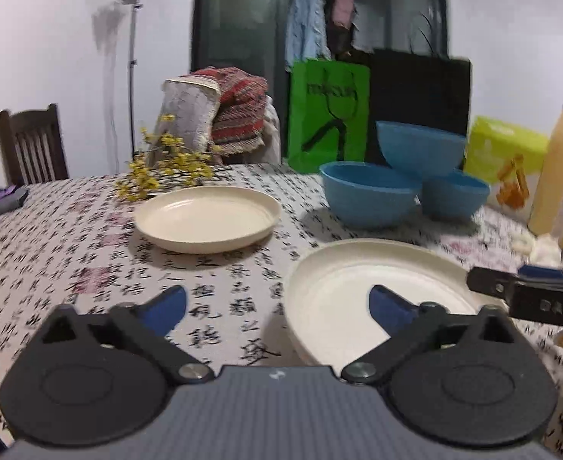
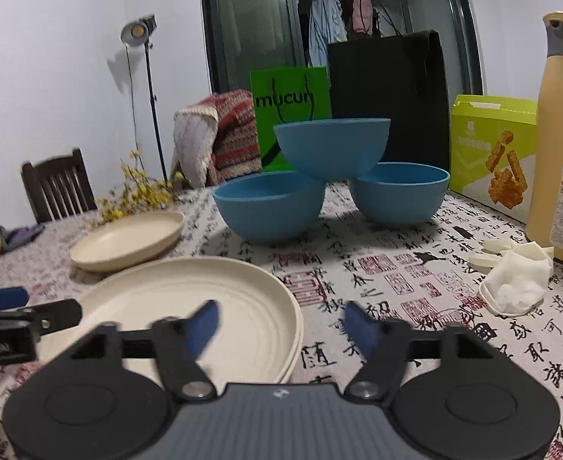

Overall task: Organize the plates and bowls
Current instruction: 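Open the left tool off the plate rim while the right tool opens too, then withdraw the left tool from the stacked plates while the right tool withdraws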

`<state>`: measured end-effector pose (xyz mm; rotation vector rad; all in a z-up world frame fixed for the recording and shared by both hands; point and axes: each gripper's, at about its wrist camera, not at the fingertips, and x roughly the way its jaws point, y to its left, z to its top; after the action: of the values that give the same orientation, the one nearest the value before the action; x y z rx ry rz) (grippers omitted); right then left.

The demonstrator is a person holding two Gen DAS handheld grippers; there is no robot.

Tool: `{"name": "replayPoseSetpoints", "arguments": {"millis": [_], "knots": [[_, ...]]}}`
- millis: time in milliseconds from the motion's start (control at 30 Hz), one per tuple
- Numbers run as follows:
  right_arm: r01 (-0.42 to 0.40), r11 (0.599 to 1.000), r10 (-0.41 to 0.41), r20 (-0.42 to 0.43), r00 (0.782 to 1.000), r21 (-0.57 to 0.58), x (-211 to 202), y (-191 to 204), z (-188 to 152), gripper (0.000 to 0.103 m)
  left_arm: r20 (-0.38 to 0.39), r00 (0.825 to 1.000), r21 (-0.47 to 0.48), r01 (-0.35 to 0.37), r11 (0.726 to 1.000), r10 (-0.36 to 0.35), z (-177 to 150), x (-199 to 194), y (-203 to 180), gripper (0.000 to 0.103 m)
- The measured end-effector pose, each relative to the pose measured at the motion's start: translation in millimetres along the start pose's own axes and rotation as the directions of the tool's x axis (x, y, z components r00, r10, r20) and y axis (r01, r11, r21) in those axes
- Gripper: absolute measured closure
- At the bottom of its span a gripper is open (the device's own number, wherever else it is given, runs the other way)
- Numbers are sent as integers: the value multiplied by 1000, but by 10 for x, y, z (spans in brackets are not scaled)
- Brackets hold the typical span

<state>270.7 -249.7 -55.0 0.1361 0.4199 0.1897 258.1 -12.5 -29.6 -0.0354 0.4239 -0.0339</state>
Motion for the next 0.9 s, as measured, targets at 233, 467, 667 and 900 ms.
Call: {"name": "replayPoseSetpoints", "arguments": {"millis": [233, 467, 667, 900], "knots": [[-41, 999, 40, 41, 998, 24, -35, -30, -33, 1, 29, 1000, -75, 6, 997, -4, -82, -155, 320, 0], [-54, 998, 52, 55, 997, 38, -57, -53, -89, 0, 55, 998, -95, 23, 995, -18, -169, -182, 421, 0], [-67, 994, 62, 70, 996, 81, -75, -126, -100, 0, 112, 994, -102, 21, 995, -9, -191, -274, 418, 0], [-73, 992, 64, 80, 995, 107, -78, -168, -112, 0, 129, 992, -115, 15, 993, 0, -189, -307, 439, 0]]}}
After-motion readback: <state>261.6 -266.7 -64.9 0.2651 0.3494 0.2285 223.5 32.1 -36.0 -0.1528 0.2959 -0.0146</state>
